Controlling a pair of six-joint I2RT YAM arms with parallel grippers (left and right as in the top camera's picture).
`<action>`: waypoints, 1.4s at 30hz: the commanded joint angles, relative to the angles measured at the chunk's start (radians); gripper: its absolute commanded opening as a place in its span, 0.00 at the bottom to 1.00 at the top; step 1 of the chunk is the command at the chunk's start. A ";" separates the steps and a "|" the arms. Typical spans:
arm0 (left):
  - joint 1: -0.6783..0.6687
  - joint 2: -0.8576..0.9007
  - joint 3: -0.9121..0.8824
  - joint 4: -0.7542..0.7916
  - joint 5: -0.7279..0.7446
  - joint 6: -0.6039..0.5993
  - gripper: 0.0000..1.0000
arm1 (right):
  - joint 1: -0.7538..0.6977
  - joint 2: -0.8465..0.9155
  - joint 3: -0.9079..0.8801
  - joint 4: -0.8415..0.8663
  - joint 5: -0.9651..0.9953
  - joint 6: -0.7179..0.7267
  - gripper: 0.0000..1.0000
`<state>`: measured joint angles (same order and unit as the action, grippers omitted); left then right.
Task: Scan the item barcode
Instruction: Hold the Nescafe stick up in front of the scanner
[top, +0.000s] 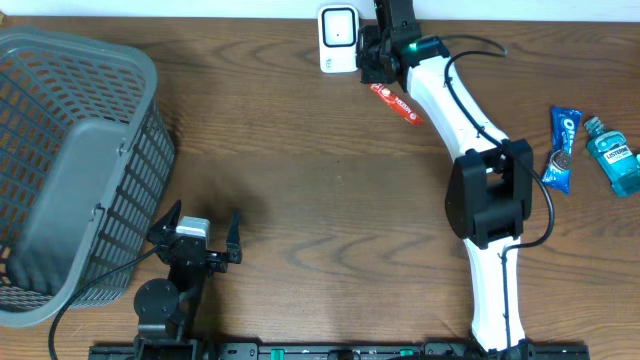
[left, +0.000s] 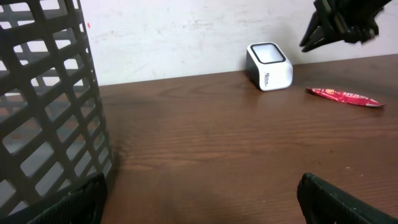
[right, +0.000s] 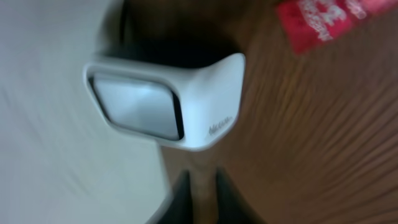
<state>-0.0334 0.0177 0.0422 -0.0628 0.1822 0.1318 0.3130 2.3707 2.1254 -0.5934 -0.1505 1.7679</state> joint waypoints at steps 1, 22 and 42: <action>0.004 0.000 -0.028 -0.010 0.016 0.009 0.98 | -0.018 -0.031 0.041 -0.045 -0.124 -0.464 0.40; 0.004 0.000 -0.028 -0.010 0.016 0.009 0.98 | -0.066 -0.029 0.013 -0.390 0.074 -1.987 0.66; 0.004 0.000 -0.028 -0.010 0.016 0.009 0.98 | -0.079 0.005 -0.249 -0.132 0.201 -2.151 0.73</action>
<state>-0.0334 0.0177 0.0422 -0.0624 0.1822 0.1318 0.2348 2.3684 1.9327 -0.7650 -0.0219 -0.3557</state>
